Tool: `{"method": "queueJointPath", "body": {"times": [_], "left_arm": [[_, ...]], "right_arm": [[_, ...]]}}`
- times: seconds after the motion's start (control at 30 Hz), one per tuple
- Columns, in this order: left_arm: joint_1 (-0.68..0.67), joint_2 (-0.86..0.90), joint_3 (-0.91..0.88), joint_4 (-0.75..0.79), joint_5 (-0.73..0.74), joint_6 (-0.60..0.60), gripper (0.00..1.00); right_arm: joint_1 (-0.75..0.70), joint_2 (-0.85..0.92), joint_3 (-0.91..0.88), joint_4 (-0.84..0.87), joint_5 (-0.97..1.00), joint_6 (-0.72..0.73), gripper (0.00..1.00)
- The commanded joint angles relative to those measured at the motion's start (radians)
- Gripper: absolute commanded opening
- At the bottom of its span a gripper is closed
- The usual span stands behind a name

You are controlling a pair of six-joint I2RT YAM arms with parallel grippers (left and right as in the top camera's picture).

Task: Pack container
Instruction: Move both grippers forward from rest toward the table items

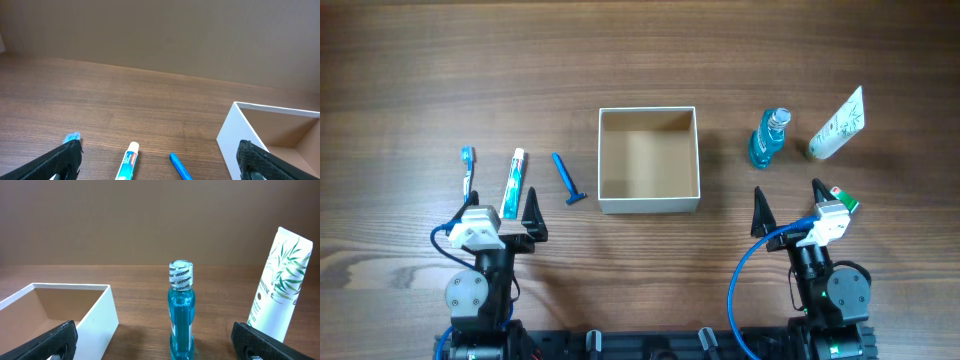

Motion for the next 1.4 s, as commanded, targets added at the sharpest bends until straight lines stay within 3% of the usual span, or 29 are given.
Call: {"method": "queueJointPath", "body": {"times": [0.0, 1.13, 1.17, 1.27, 1.37], "left_arm": [[0.006, -0.006, -0.007, 0.001, 0.026, -0.01, 1.0], [0.006, -0.006, -0.007, 0.002, 0.019, -0.01, 1.0], [0.006, -0.006, -0.007, 0.004, 0.019, -0.023, 1.0], [0.006, -0.006, -0.005, 0.017, 0.066, -0.236, 1.0], [0.006, 0.005, 0.032, -0.011, 0.155, -0.238, 1.0]], "right_arm": [[0.0, -0.005, -0.001, 0.002, -0.016, -0.007, 1.0], [-0.001, -0.005, -0.001, 0.005, -0.02, 0.029, 1.0], [0.0, -0.005, 0.001, 0.007, -0.018, 0.048, 1.0], [0.0, 0.007, 0.039, -0.019, 0.003, 0.116, 1.0], [0.0, 0.076, 0.123, -0.102, 0.0, 0.126, 1.0]]}}
